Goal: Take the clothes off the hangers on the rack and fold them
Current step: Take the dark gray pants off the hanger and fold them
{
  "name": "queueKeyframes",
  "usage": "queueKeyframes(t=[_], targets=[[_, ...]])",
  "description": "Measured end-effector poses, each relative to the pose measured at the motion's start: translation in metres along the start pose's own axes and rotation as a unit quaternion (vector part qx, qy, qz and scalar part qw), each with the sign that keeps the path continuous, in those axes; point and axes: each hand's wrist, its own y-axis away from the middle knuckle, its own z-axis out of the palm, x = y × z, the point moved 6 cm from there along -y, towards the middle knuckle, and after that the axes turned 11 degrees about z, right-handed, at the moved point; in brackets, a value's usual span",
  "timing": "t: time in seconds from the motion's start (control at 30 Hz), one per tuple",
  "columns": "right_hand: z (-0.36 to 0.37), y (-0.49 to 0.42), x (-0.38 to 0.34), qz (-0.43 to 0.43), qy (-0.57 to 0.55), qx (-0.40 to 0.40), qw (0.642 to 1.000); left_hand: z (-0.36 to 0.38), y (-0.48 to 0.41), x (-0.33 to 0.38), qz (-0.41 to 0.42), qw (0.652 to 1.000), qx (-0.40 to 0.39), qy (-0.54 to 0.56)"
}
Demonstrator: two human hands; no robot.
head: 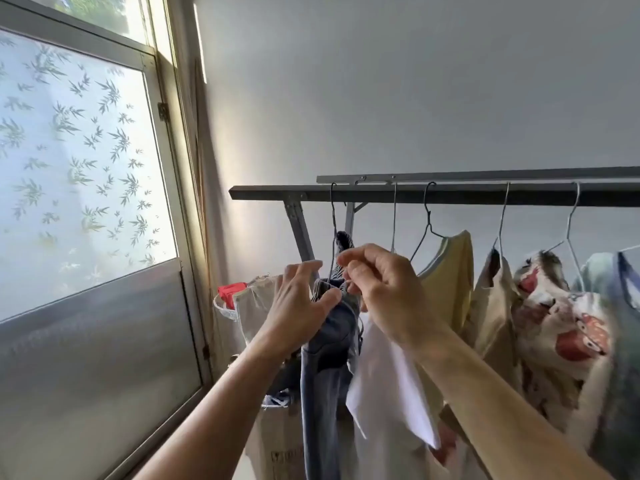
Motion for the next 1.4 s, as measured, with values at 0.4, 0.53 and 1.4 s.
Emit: queueKeyframes(t=[0.4,0.53,1.4], targets=[[0.057,-0.1,0.017,0.215,0.221,0.006,0.951,0.0,-0.007,-0.021,0.03,0.994,-0.085,0.065],[0.065,-0.115,0.045,0.289,0.09,-0.002,0.953,-0.009,-0.002,-0.018,0.049,0.994,-0.088,0.052],[0.072,-0.093,-0.014,0.152,-0.226,-0.075,0.959,-0.096,0.014,0.032,0.151,0.958,-0.042,-0.239]])
